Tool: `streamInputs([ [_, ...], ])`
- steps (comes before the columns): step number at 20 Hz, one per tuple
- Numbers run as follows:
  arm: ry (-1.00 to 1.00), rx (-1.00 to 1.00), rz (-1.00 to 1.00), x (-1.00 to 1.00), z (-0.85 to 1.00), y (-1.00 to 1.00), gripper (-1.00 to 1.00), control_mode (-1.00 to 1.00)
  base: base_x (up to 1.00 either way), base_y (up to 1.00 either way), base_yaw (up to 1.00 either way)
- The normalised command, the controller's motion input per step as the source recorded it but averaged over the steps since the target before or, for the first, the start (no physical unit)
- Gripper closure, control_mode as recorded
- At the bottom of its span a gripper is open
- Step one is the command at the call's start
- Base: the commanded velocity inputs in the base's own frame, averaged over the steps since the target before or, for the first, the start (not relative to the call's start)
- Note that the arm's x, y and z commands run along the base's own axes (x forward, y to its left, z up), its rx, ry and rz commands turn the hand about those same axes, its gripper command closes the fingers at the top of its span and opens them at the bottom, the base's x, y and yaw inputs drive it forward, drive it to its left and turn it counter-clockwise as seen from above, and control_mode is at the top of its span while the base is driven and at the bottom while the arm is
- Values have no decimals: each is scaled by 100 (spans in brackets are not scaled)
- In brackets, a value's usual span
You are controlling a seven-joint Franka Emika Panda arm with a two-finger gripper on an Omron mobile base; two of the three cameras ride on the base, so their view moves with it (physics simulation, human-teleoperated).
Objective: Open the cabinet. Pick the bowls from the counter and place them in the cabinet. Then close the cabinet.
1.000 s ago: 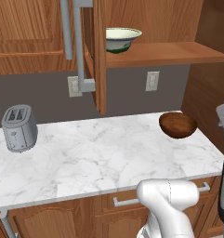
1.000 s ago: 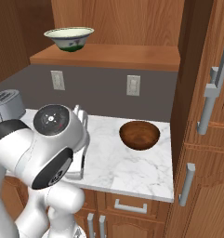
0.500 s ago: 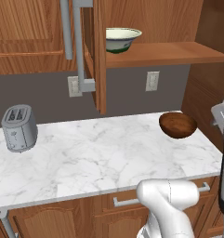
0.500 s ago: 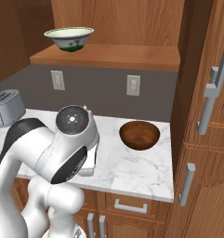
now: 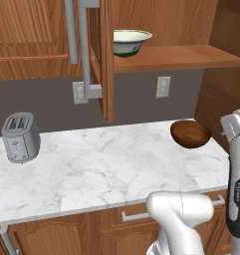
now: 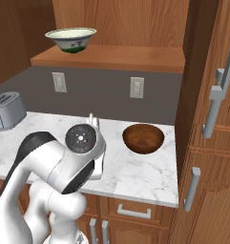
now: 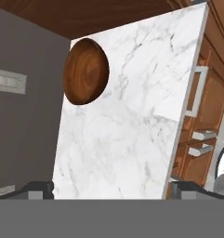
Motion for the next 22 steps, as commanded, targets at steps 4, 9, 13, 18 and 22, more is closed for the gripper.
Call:
streamInputs([
  [4, -2, 1, -2, 40, -10, 0, -100, -100, 0, 0, 0],
  [9, 0, 0, 0, 55, 0, 0, -100, -100, 0, 0, 0],
  [13, 0, 0, 0, 45, -5, -4, -100, -100, 0, 0, 0],
  [18, 0, 0, 0, 41, -11, -19, -100, -100, 0, 0, 0],
  [22, 0, 0, 0, 18, -21, -39, -100, -100, 0, 0, 0],
])
